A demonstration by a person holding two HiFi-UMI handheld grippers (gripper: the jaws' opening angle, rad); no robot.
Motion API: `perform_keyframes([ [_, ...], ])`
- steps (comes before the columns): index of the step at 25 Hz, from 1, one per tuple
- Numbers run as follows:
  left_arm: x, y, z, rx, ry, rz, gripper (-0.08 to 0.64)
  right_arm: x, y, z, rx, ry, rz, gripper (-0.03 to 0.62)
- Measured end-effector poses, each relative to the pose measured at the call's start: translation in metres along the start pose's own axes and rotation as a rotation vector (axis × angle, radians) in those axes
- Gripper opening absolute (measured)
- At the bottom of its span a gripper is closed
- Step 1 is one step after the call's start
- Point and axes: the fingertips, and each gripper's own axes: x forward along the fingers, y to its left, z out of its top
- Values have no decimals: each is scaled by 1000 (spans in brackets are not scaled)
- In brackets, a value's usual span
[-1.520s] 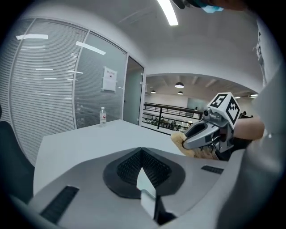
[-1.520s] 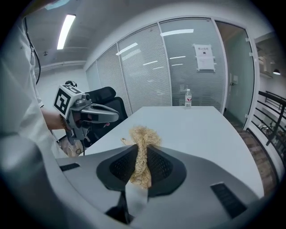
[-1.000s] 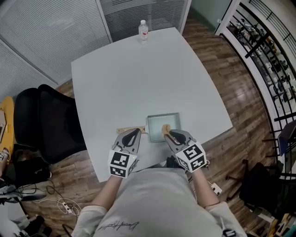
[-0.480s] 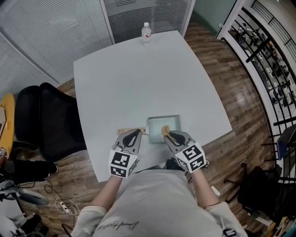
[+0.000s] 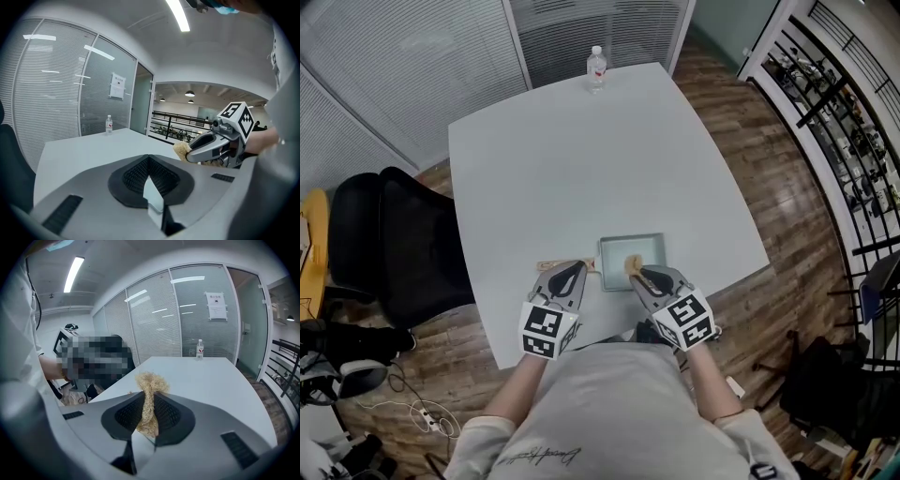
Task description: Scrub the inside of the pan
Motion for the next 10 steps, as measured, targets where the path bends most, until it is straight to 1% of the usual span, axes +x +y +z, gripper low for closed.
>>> perform_keyframes([
  [10, -3, 4, 2, -4, -10, -7, 10, 5, 2, 0, 8, 2, 7, 75],
])
